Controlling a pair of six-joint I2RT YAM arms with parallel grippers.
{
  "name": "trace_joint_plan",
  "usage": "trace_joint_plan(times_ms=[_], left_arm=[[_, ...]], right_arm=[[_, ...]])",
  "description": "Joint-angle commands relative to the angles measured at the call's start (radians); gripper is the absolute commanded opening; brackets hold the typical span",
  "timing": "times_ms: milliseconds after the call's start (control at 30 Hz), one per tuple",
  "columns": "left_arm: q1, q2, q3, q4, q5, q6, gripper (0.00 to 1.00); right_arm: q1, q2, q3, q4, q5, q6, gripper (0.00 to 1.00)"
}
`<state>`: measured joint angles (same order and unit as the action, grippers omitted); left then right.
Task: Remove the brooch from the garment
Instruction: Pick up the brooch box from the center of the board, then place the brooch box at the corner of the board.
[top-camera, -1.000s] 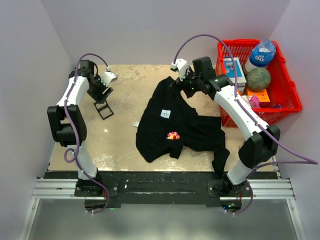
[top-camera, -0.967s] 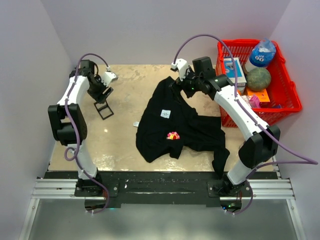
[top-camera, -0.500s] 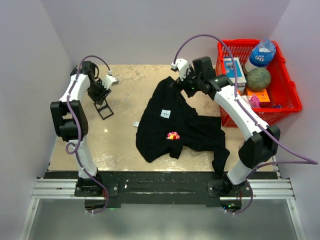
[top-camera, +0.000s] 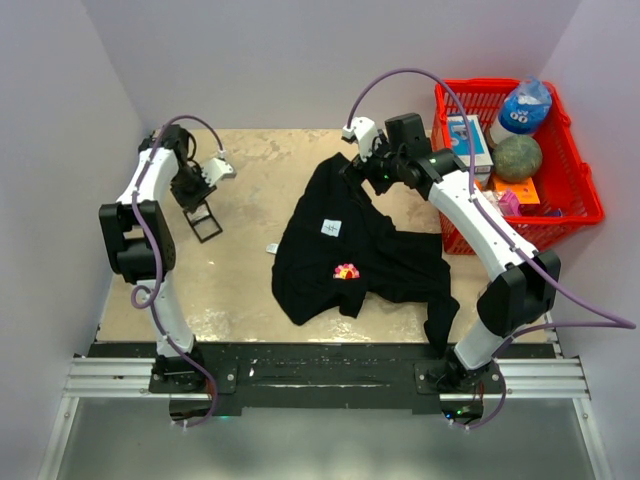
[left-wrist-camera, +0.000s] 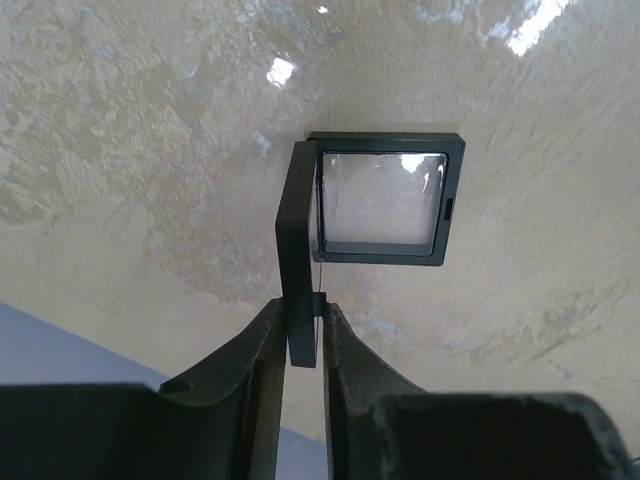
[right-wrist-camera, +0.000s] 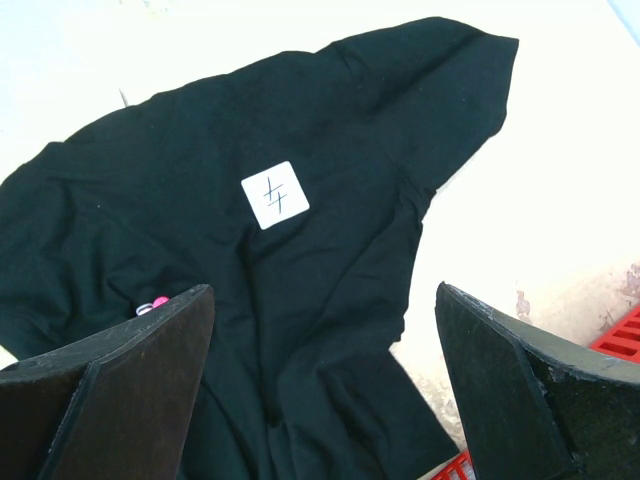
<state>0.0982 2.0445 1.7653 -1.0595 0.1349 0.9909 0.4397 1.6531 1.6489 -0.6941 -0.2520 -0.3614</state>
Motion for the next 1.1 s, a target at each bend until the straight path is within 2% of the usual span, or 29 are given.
trace_joint_plan(times_ms=[0,200,300,400,500,667,1067], left_arm=[[0.031,-0.075,0.005,-0.082,-0.031,0.155,0.04],[0.133,-0.118,0.065,-0.253,0.021,0.392,0.0],[0.198,-0.187,0.04,-0.246,0.087,0.532,0.0],[0.227,-0.24,-0.023,-0.235,0.058,0.619,0.0],[0.262,-0.289,-0.092,-0.232,0.088,0.733,0.0],[0.285,-0.32,-0.187,-0.197,0.057,0.825,0.0],[0.328,-0.316,-0.254,-0.112,-0.024,0.96,0.0]], right_arm=[[0.002,-0.039,0.009,0.024,0.002,-0.013,0.95],[0.002,-0.052,-0.011,0.022,0.0,-0.014,0.95],[0.002,-0.058,-0.017,0.022,0.003,-0.014,0.95],[0.004,-0.055,-0.018,0.022,0.005,-0.016,0.95],[0.004,-0.047,-0.014,0.021,0.003,-0.017,0.95],[0.002,-0.039,-0.005,0.021,0.005,-0.021,0.95],[0.002,-0.03,-0.011,0.008,0.02,-0.031,0.96]])
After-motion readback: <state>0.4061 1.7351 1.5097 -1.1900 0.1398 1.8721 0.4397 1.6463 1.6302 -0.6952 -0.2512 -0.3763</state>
